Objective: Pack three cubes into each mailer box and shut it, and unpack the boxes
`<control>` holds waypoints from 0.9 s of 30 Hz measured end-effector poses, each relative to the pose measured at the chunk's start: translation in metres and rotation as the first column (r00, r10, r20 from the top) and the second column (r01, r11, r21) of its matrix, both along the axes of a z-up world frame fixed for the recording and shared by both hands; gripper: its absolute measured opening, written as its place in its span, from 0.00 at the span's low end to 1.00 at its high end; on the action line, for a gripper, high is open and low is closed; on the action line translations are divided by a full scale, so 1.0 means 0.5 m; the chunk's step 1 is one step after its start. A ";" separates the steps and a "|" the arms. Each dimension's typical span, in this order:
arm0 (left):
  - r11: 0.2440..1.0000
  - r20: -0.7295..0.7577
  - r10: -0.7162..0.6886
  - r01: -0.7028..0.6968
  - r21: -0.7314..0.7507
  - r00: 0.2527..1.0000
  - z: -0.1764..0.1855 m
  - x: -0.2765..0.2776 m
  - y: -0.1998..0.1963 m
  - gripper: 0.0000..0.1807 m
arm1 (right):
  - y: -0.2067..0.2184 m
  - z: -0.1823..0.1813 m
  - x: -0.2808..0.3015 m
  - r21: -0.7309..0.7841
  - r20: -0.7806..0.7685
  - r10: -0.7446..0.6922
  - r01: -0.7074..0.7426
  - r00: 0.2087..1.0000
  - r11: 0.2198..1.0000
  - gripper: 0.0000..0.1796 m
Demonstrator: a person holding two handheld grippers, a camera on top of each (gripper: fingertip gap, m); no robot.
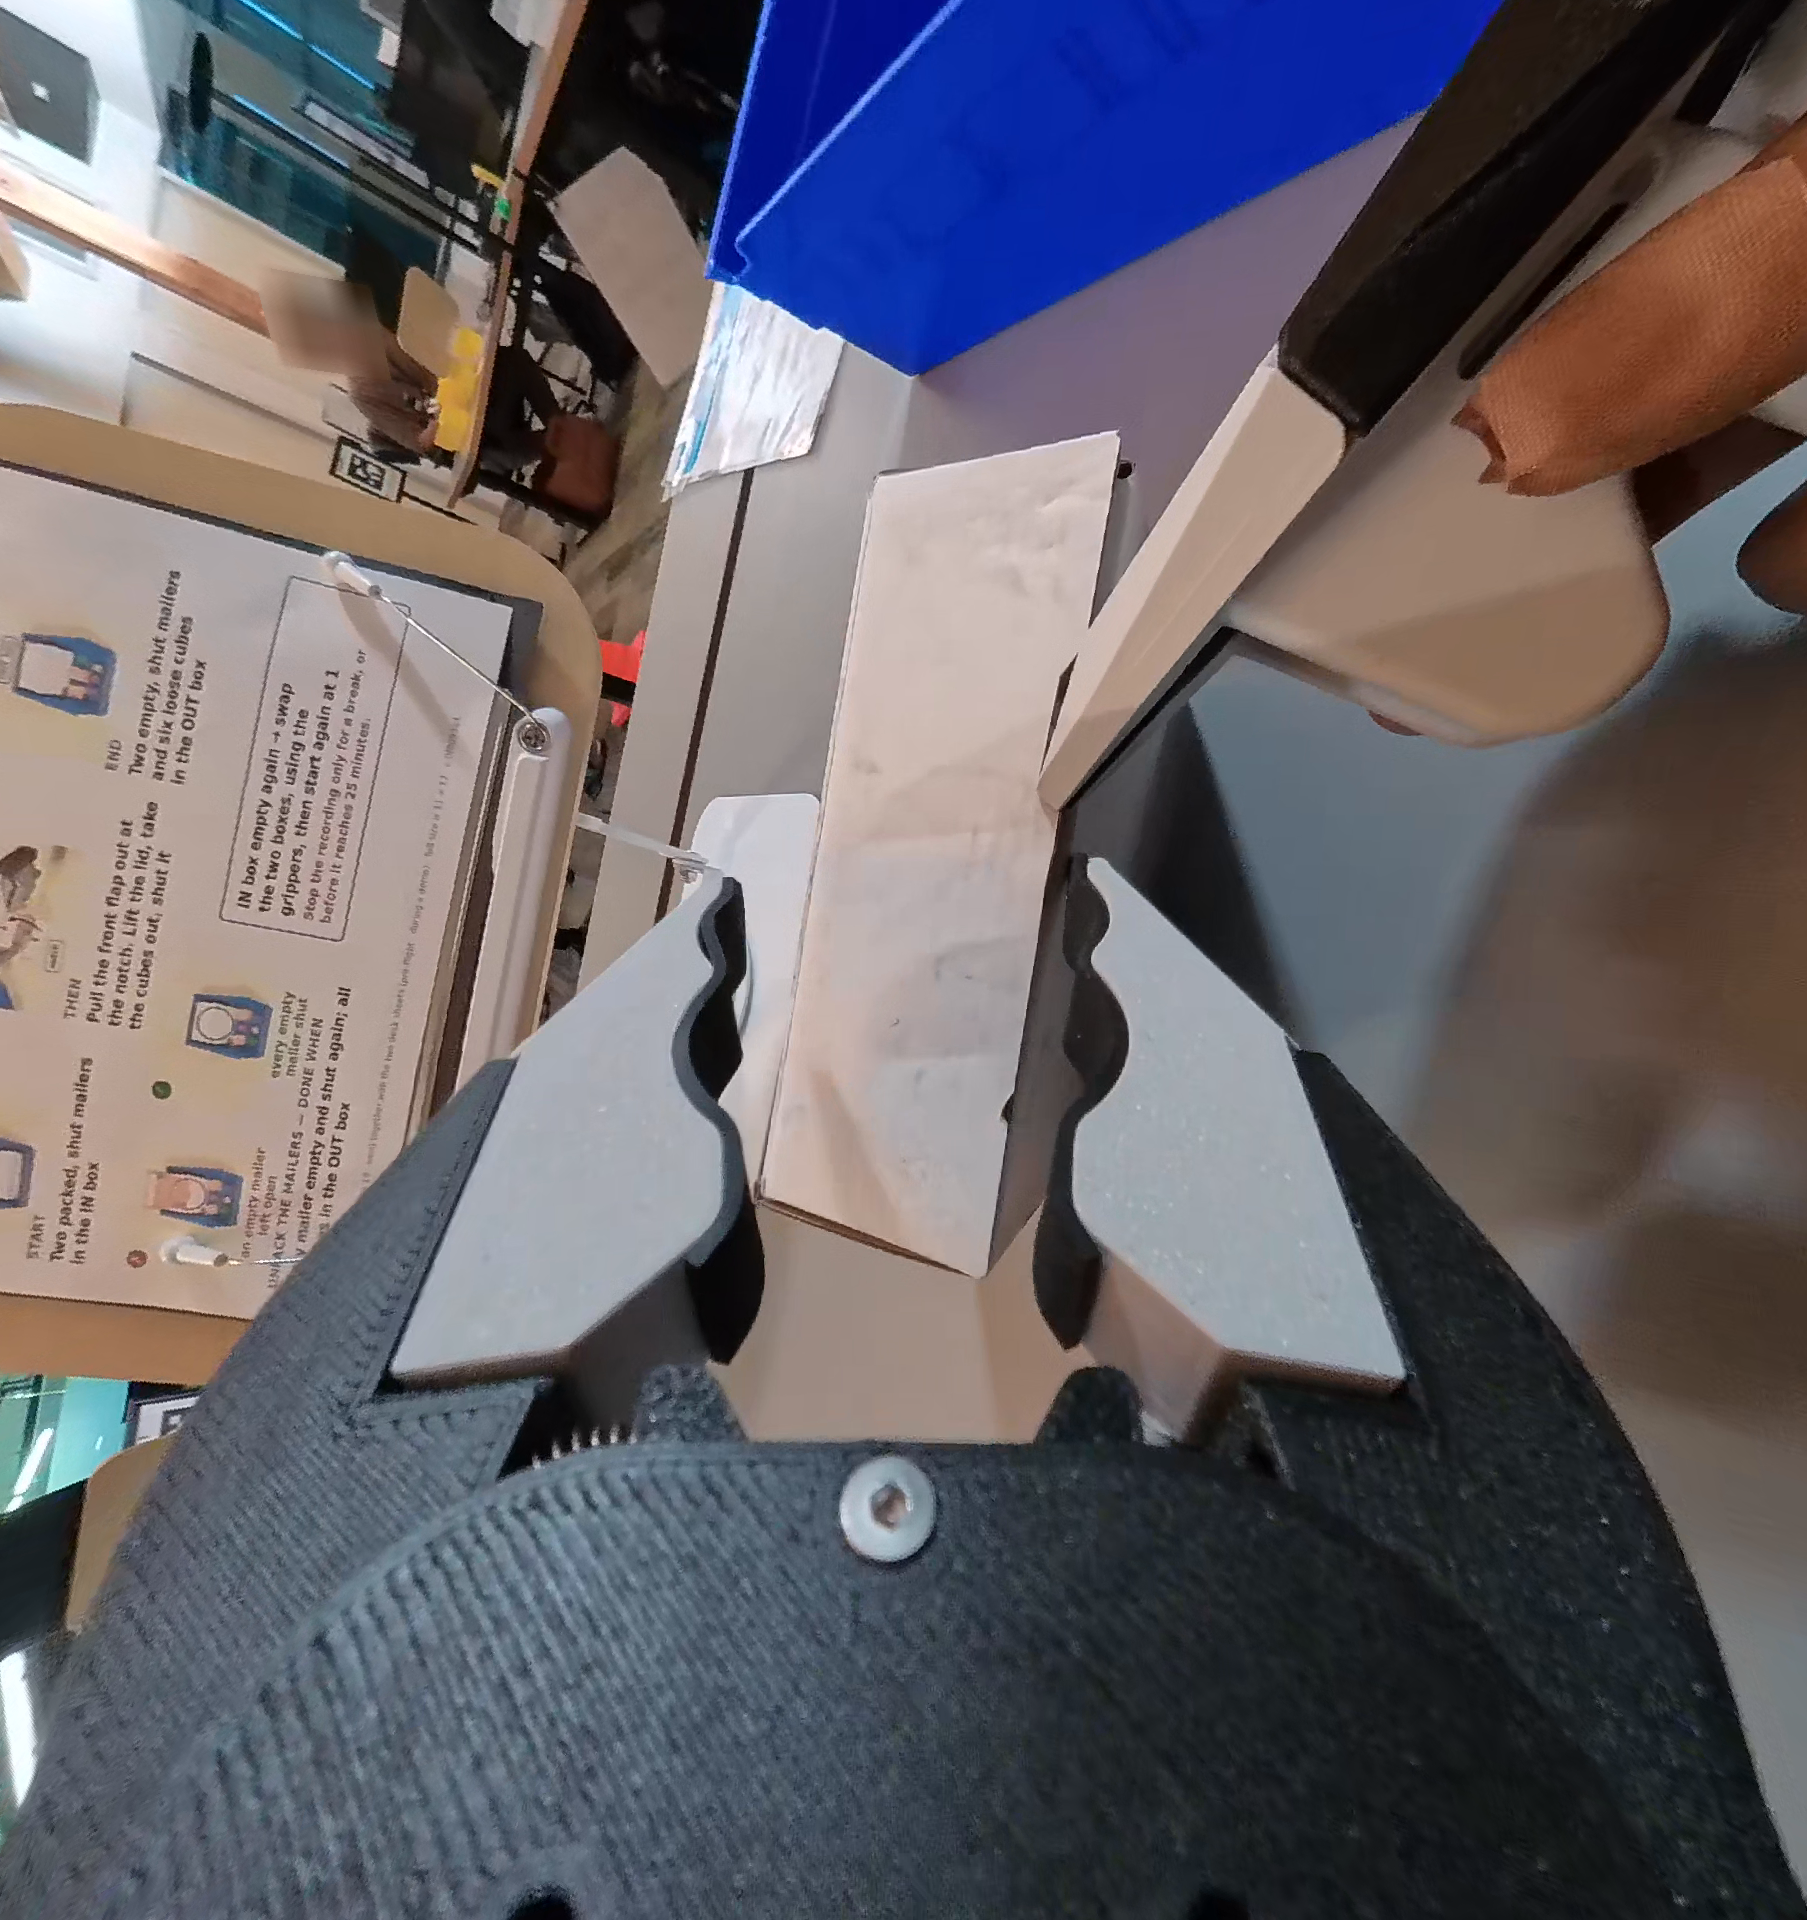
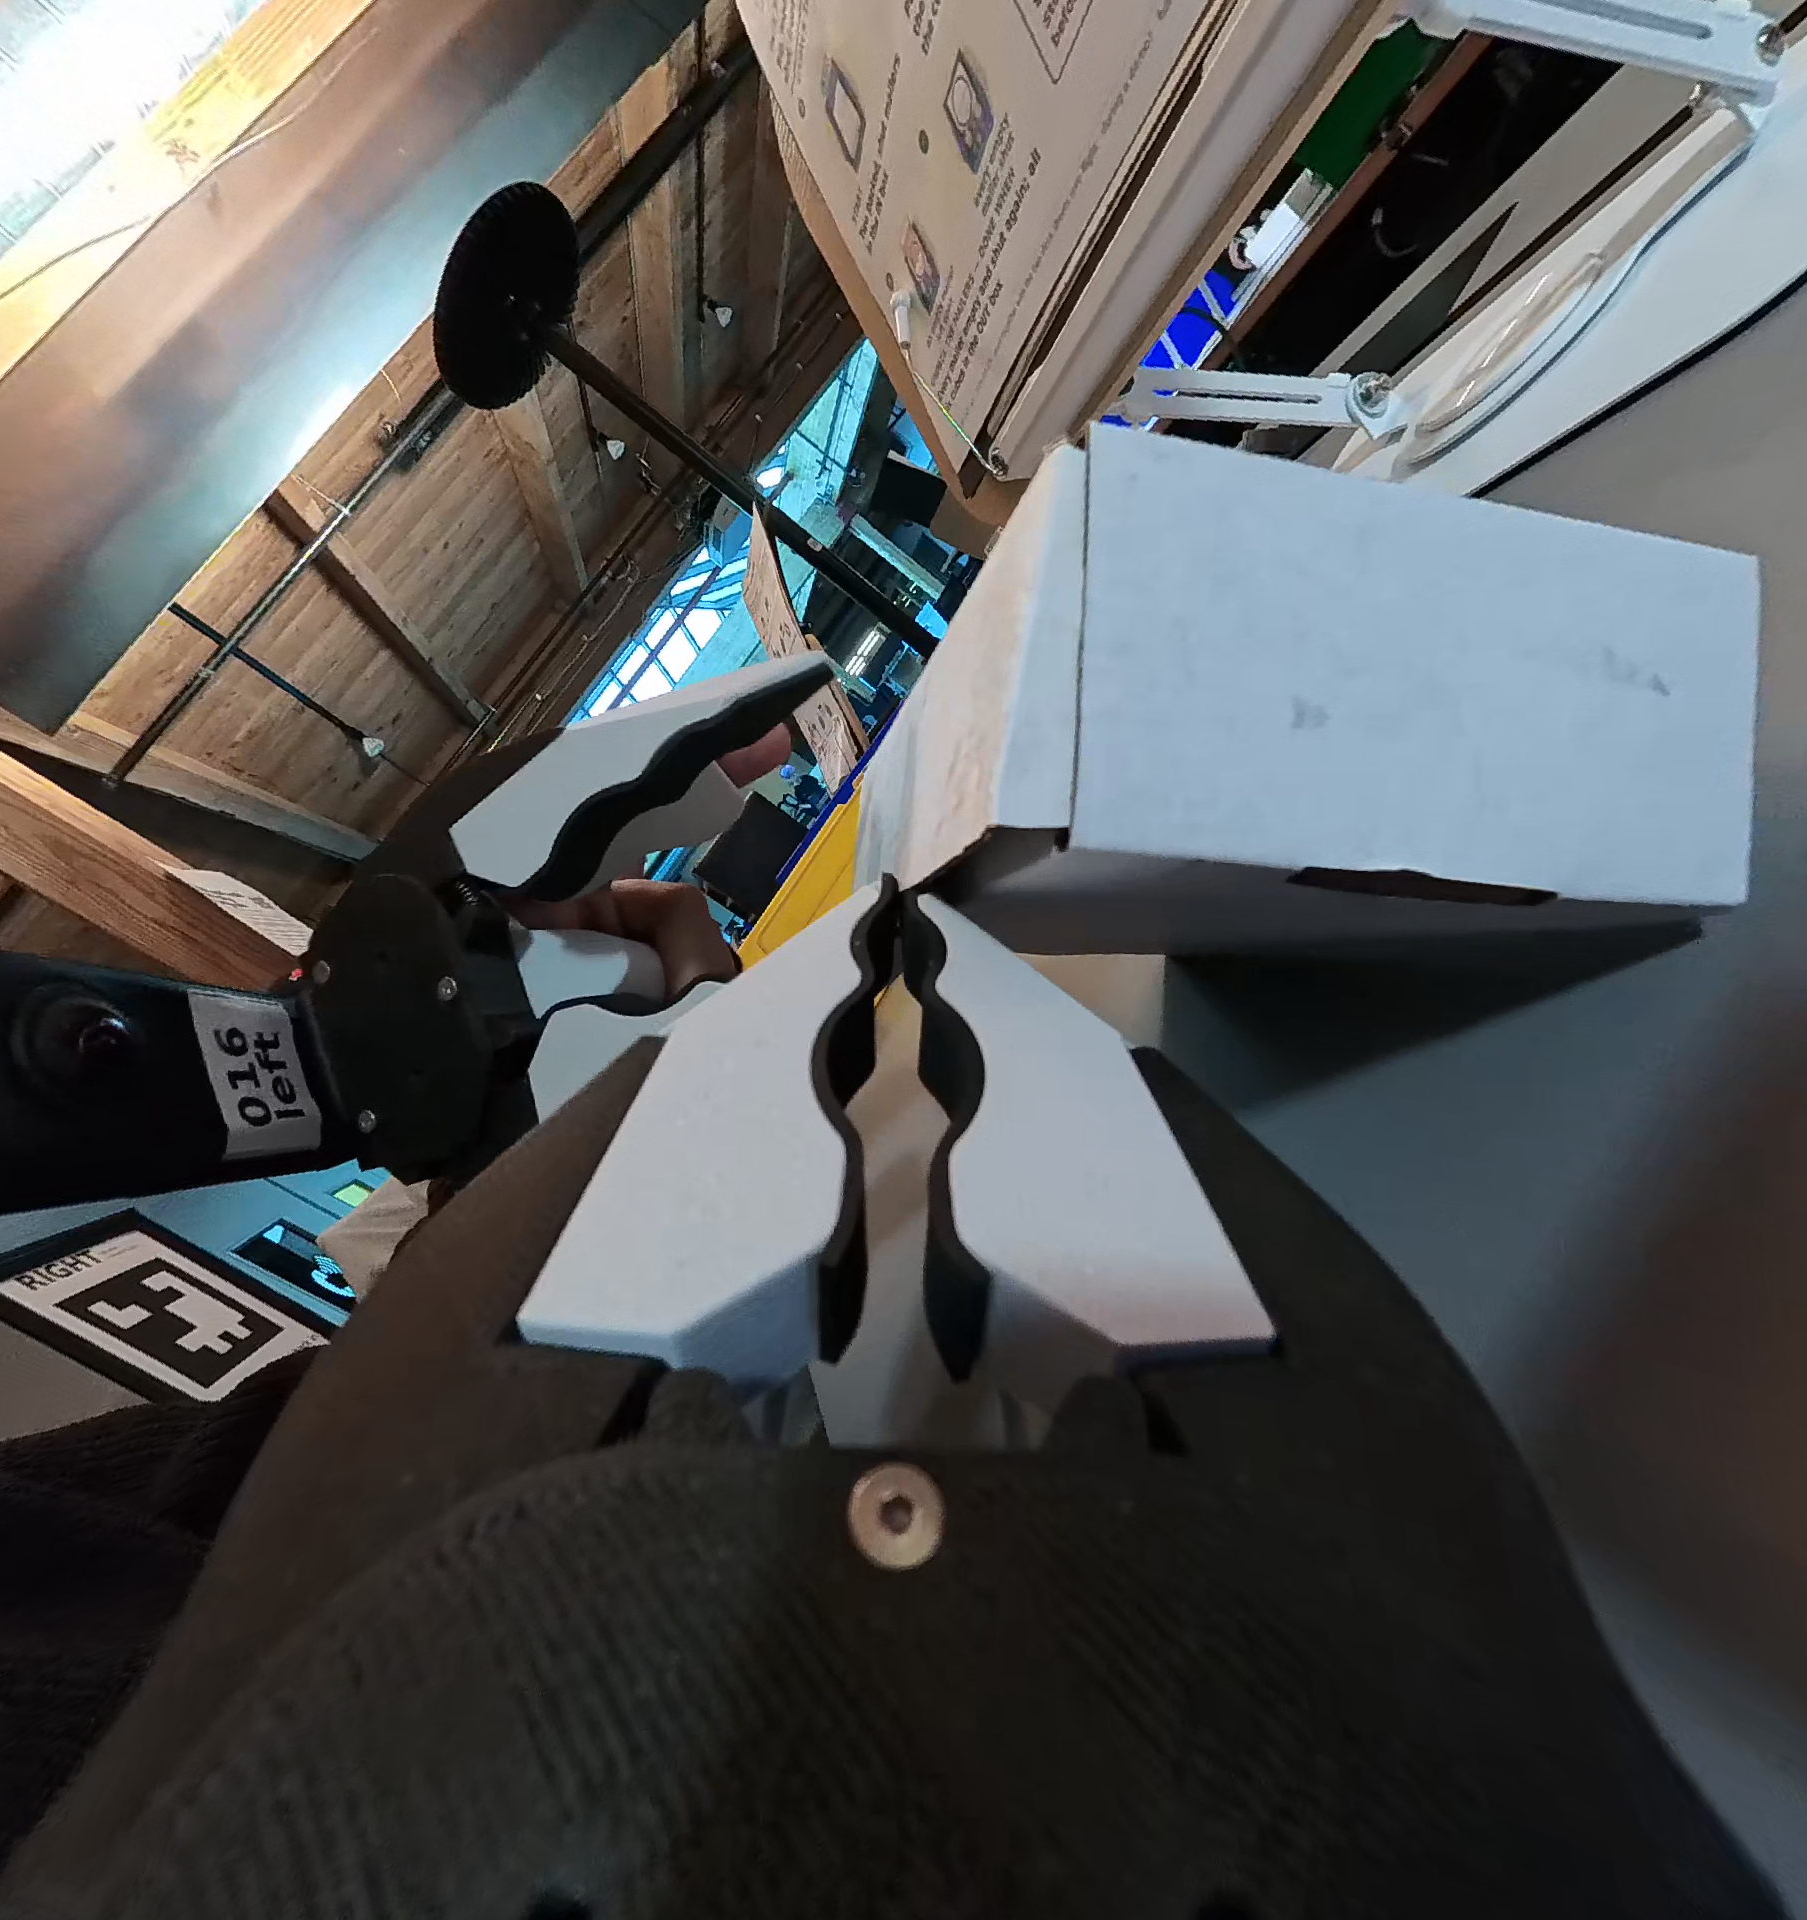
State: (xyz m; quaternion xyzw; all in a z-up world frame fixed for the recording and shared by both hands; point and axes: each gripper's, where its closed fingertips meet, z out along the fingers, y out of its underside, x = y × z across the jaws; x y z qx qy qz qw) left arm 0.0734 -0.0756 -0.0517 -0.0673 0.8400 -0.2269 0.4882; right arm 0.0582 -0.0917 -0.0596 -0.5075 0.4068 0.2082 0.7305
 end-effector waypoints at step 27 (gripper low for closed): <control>0.998 -0.032 -0.010 0.012 0.057 0.999 -0.046 0.004 0.013 0.31 | 0.011 -0.045 0.004 -0.046 -0.122 0.051 -0.057 0.991 0.997 0.00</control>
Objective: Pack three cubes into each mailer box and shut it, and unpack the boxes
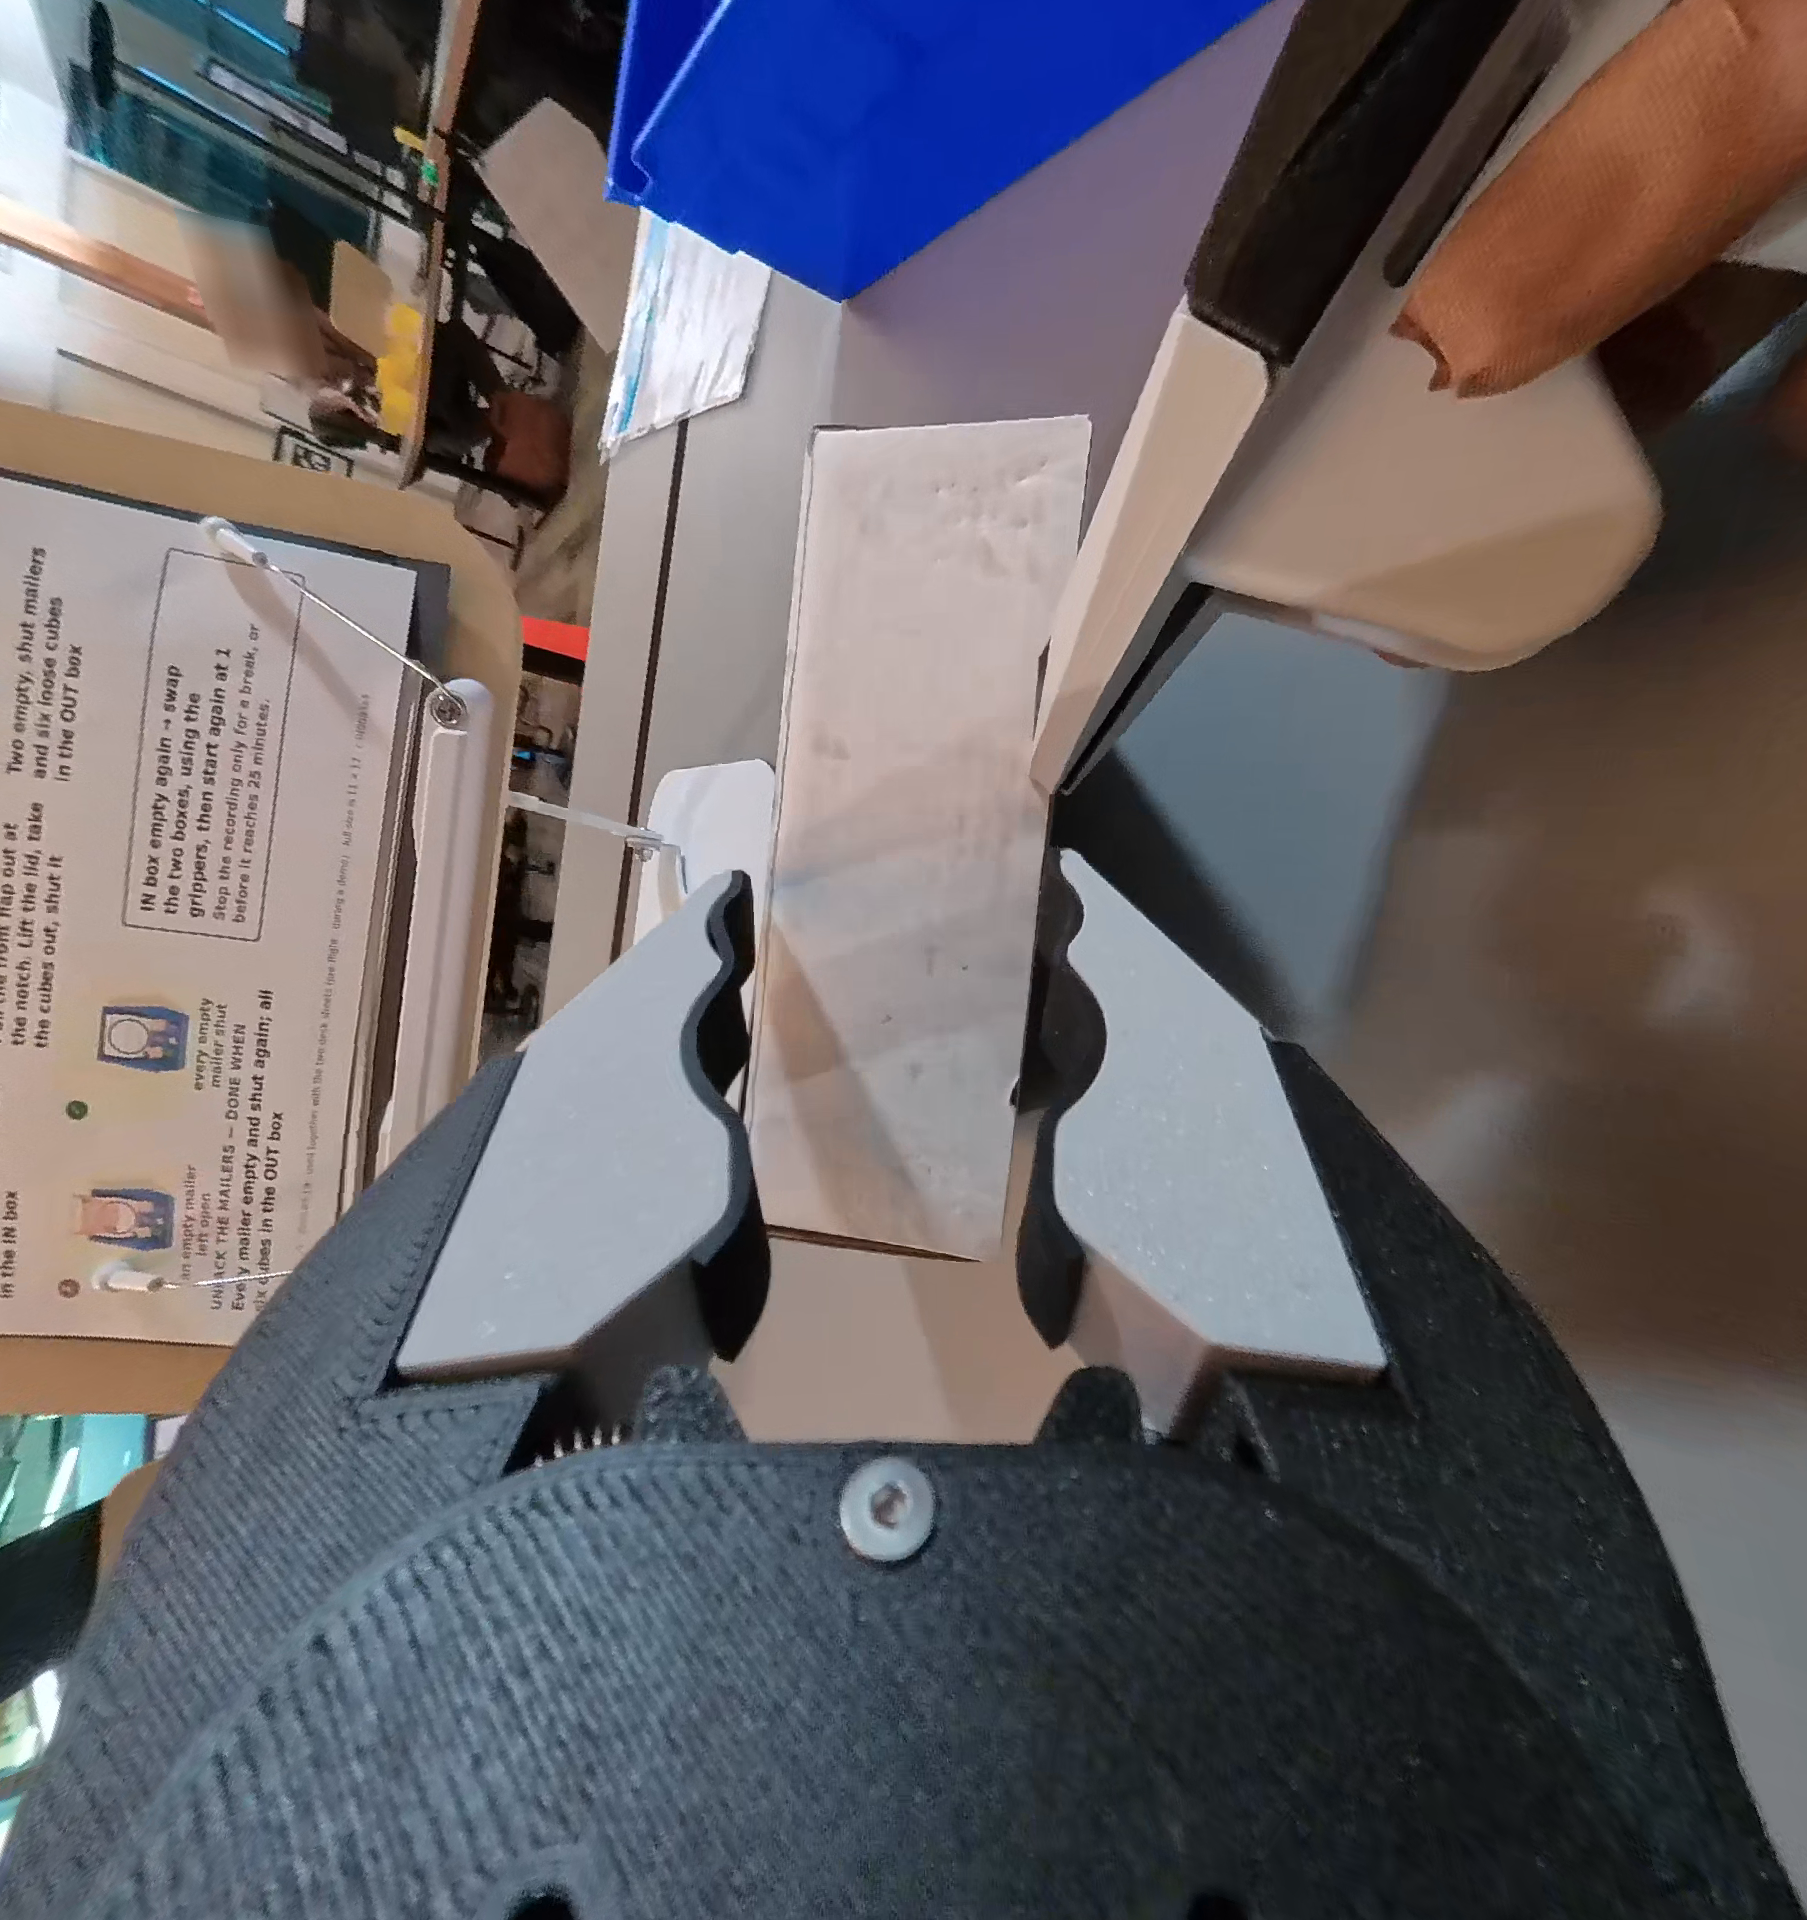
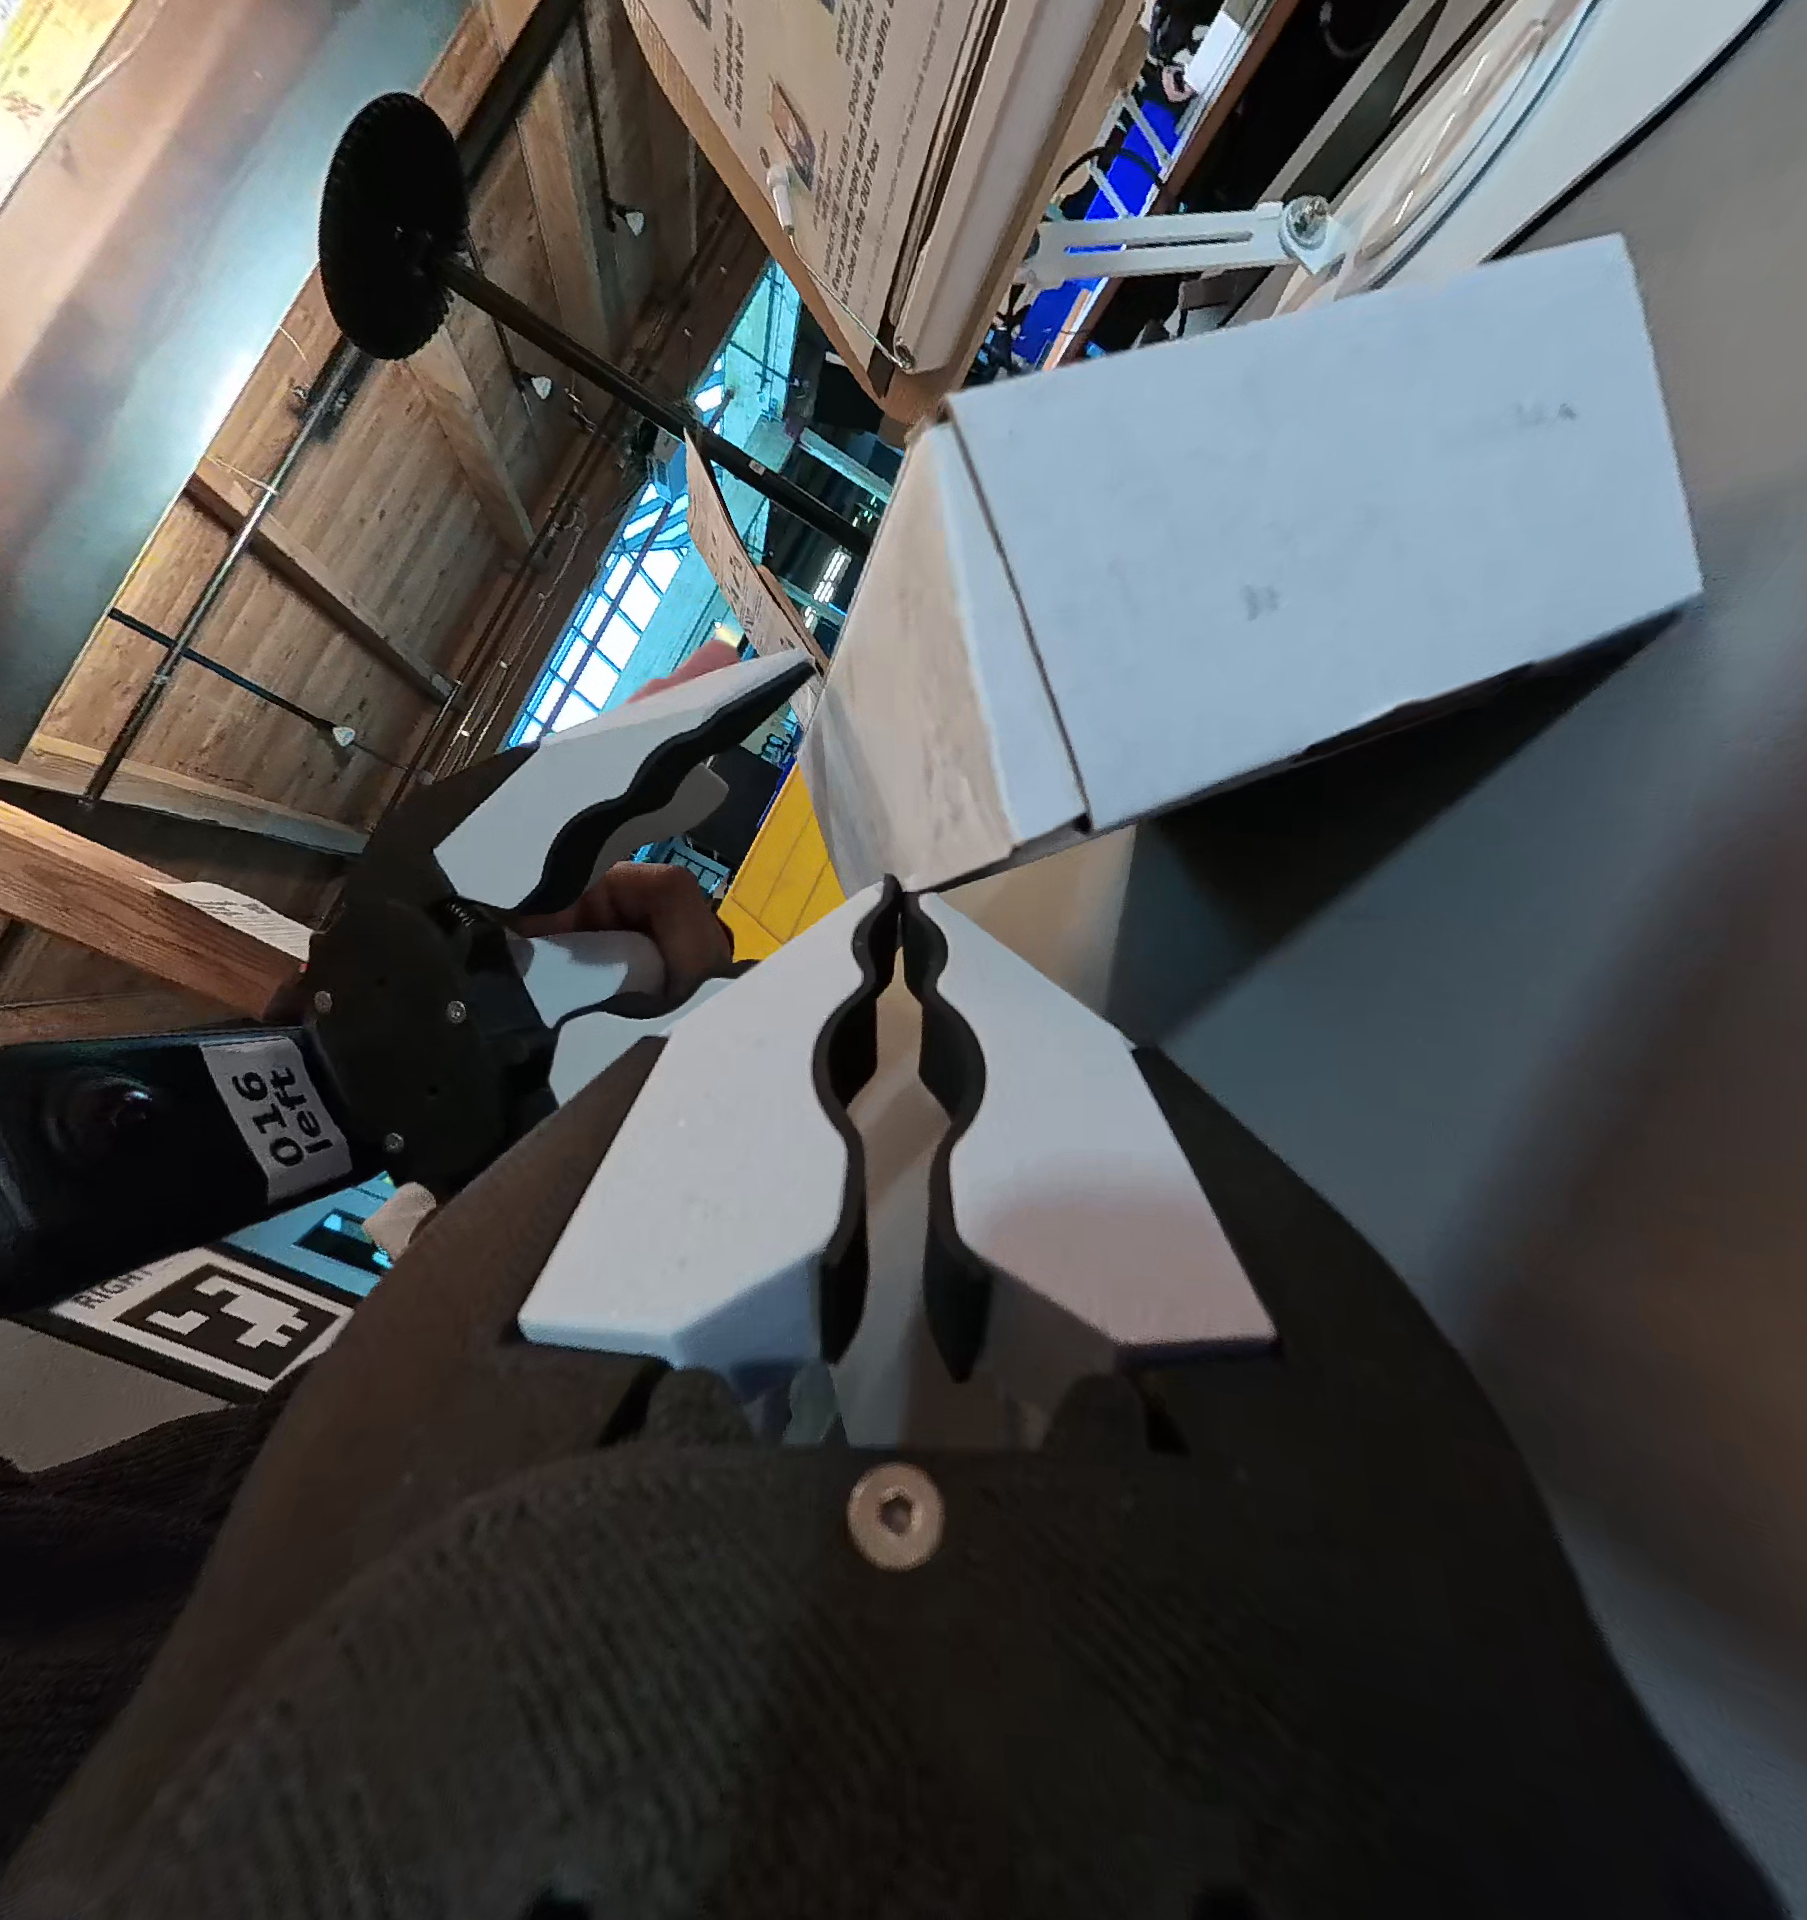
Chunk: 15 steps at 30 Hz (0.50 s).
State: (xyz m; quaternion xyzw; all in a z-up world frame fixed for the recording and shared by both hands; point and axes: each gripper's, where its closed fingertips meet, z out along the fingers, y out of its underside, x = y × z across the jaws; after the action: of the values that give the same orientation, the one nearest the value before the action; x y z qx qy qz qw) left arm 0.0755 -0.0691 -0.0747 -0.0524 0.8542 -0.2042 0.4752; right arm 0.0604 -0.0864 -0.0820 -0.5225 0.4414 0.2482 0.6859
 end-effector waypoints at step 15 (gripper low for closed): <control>0.992 -0.063 0.119 -0.116 0.044 0.991 -0.064 0.031 0.058 0.37 | 0.001 -0.027 -0.005 -0.098 -0.025 -0.006 0.003 1.000 0.995 0.00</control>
State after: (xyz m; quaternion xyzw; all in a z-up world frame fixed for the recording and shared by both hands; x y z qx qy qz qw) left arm 0.0908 -0.0403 -0.1069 -0.0997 0.8688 -0.1569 0.4589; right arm 0.0581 -0.0859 -0.0954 -0.5514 0.4629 0.2313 0.6544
